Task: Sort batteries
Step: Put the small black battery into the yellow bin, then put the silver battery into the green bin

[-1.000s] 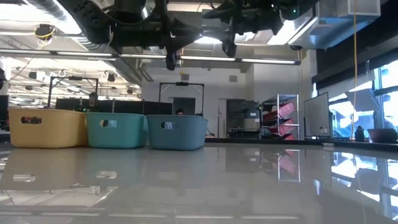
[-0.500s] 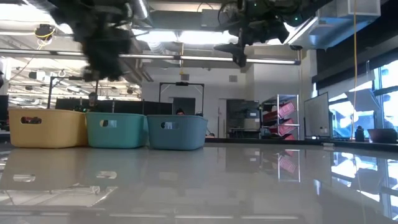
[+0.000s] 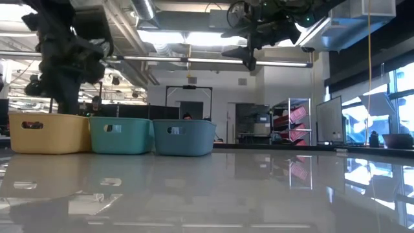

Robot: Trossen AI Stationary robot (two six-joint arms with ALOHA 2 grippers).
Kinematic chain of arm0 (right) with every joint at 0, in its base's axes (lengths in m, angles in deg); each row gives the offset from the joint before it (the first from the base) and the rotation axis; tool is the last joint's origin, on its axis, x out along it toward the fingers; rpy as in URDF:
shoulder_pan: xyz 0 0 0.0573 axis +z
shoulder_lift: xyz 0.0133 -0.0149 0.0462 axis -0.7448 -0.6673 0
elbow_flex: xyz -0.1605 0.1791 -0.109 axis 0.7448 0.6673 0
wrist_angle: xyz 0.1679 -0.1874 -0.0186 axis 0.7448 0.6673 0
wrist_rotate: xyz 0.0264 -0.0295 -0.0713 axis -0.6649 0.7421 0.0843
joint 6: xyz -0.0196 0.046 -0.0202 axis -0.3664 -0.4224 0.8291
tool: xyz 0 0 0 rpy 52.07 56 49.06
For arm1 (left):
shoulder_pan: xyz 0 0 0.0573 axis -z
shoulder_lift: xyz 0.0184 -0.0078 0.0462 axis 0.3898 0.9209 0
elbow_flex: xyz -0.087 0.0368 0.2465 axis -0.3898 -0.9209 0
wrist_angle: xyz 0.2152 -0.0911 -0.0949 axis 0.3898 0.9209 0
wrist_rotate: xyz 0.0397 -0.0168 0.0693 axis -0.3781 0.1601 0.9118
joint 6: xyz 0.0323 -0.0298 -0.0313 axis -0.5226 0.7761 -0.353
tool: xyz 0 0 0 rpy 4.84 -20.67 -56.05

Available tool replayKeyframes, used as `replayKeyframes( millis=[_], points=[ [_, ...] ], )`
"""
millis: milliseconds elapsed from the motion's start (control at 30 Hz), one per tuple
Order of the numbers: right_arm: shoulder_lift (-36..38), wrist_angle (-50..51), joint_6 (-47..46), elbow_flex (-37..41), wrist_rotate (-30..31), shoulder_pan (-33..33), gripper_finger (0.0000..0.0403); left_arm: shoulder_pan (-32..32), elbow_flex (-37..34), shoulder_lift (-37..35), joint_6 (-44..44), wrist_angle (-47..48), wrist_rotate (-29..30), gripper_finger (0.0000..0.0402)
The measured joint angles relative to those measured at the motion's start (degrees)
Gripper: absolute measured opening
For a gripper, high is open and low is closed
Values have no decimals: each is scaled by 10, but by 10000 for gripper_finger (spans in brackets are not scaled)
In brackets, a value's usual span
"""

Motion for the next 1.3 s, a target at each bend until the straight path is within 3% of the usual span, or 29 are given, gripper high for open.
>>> replayKeyframes(
  millis=[267, 500, 600, 700, 800, 967, 1100, 1200, 1300],
  points=[
    [0, -1, 0, 0, 23, 0, 239, 7, -23, 0, 19, -67, 4, 102],
    [0, -5, -1, 0, 78, 0, 239, 7, -23, -1, 16, -76, 9, 162],
    [0, 10, -3, 0, 53, 0, 239, 7, -23, -10, -14, -127, 10, 168],
    [1, 72, -9, -2, 18, -8, 239, 7, -23, -30, -36, -182, 37, 165],
    [2, 209, -2, -18, 32, -13, 239, 4, -23, -52, -59, -211, 96, 157],
    [2, 479, 96, -36, 130, -5, 239, -26, -23, -73, -124, -264, 150, 146],
    [2, 623, 132, -37, 287, -3, 239, -61, -22, -67, -183, -322, 151, 141],
    [-4, 659, 137, -37, 420, -15, 239, -92, -22, -55, -216, -359, 151, 141],
    [-27, 656, 134, -37, 466, -57, 239, -118, -22, -44, -226, -389, 149, 141]
  ],
)
